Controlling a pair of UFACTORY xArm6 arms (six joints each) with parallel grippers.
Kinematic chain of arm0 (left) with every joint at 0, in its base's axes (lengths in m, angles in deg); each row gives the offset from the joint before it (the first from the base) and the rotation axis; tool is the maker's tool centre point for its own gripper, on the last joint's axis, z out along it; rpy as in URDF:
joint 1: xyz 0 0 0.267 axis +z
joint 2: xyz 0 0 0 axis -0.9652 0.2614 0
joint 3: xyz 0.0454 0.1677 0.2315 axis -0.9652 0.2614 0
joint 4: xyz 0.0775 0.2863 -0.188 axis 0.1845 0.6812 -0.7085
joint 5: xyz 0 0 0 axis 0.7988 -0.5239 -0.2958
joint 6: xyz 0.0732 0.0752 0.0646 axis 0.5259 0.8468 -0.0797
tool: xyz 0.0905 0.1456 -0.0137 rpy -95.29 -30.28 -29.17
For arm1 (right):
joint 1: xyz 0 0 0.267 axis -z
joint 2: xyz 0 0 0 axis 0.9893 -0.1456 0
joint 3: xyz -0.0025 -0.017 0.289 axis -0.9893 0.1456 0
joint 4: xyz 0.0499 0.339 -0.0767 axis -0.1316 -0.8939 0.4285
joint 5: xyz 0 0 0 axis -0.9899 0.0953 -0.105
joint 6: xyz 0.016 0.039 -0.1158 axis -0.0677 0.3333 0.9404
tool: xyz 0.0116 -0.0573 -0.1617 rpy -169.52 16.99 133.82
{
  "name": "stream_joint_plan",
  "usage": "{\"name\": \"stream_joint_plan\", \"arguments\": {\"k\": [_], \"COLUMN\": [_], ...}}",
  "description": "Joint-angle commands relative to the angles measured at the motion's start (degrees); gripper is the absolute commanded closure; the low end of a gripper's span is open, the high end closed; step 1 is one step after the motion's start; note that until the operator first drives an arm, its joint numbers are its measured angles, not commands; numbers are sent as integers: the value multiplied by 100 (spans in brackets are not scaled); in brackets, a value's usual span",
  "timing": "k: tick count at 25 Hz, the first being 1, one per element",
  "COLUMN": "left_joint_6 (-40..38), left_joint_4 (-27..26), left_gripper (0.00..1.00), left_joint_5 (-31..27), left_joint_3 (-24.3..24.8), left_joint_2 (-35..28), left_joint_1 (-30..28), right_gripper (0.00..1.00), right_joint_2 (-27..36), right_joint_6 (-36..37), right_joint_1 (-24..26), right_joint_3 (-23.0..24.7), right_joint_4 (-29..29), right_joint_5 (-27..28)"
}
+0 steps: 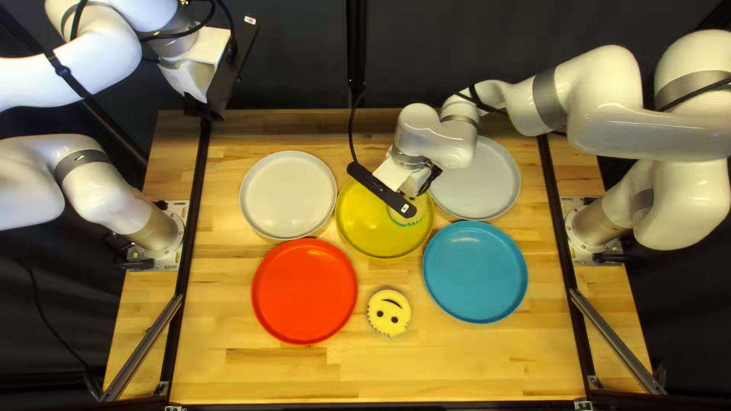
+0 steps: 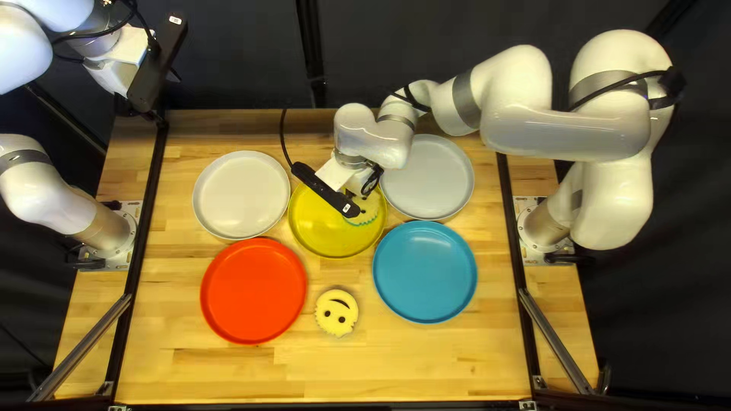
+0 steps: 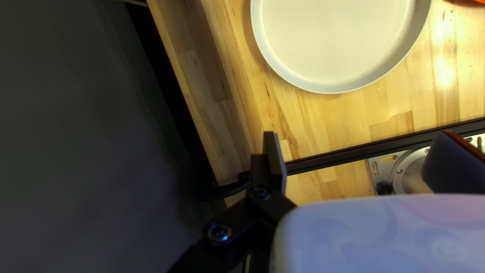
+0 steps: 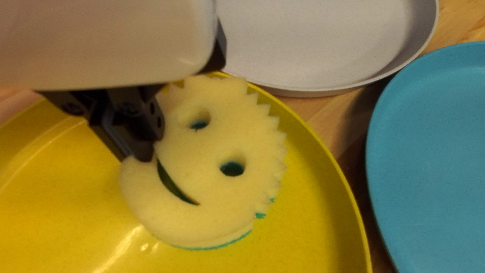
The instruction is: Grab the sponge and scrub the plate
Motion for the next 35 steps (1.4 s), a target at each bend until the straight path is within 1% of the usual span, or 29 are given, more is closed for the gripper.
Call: {"name": "stream_joint_plan", "arguments": {"k": [1, 3, 7, 9, 11, 14, 17, 20, 24, 25, 28, 31, 34, 35], "left_joint_6": [0, 0, 0, 0, 0, 0, 0, 0, 0, 0, 0, 0, 0, 0], "left_joint_4": [0, 0, 0, 0, 0, 0, 0, 0, 0, 0, 0, 0, 0, 0], "left_gripper": [0, 0, 0, 0, 0, 0, 0, 0, 0, 0, 0, 0, 0, 0], "left_joint_5": [0, 0, 0, 0, 0, 0, 0, 0, 0, 0, 0, 0, 0, 0], "left_joint_3": [0, 0, 0, 0, 0, 0, 0, 0, 0, 0, 0, 0, 0, 0], "left_joint_2": [0, 0, 0, 0, 0, 0, 0, 0, 0, 0, 0, 0, 0, 0], "left_joint_1": [0, 0, 0, 0, 0, 0, 0, 0, 0, 0, 0, 0, 0, 0], "right_gripper": [100, 100, 100, 100, 100, 100, 100, 100, 100, 100, 100, 100, 100, 100], "right_joint_2": [-399, -702, -1096, -1208, -1229, -1108, -790, -506, -198, -91, 50, 84, -113, -231], "right_joint_6": [10, 97, 128, 89, 80, 90, 74, 40, -7, -8, 14, -20, -194, -274], "right_joint_1": [-82, -82, -188, -261, -292, -291, -261, -226, -179, -141, -50, -36, -179, -249], "right_joint_3": [-594, -989, -1543, -1737, -1792, -1601, -1110, -733, -302, -128, 98, 113, -213, -395], "right_joint_4": [21, 15, 57, 123, 165, 212, 219, 203, 197, 188, 149, 115, 147, 180], "right_joint_5": [119, 193, 332, 415, 455, 430, 334, 308, 278, 255, 265, 321, 403, 441]}}
